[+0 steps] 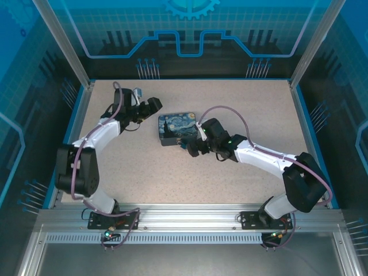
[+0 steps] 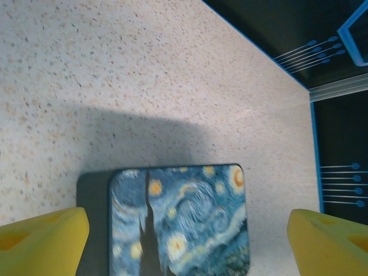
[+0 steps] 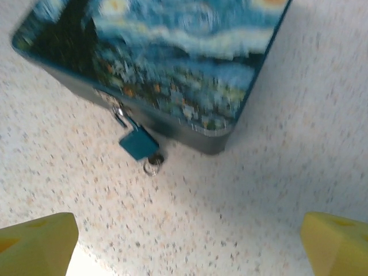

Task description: Unlock a padlock with a key

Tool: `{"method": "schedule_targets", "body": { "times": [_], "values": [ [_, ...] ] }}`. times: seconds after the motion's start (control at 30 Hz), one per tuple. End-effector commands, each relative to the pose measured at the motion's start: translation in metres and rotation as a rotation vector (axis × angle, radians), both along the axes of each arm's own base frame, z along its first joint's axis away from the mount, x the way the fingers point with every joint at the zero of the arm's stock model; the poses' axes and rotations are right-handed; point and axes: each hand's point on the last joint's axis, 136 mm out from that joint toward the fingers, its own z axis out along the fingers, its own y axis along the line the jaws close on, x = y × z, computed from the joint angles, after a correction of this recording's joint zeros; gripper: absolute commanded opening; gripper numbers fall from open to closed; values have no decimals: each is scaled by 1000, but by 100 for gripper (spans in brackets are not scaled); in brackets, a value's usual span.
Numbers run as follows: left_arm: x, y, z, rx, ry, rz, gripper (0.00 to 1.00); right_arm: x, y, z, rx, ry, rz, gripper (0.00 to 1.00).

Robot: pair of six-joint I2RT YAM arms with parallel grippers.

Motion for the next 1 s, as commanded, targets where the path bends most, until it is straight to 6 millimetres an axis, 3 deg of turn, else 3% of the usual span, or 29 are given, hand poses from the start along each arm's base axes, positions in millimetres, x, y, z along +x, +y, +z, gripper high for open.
{"method": "schedule_targets", "body": {
  "times": [0.0,0.2,0.37,0.6,0.97],
  "values": [
    [20,0,-15,57,7,-66,91,-13,7,6,73,-4,-26,100],
    [62,-16,-44,23,33,-139,91,-36,-5,-27,-97,-82,-27,100],
    [72,-41,-54,-47,46,-243,89,-48,0,-43,-162,-126,7,100],
    [55,-69,-66,-117,82,-366,83,-53,11,-50,-151,-132,36,100],
    [13,-74,-67,-139,105,-375,77,-59,5,-41,-158,-244,71,100]
  ]
}}
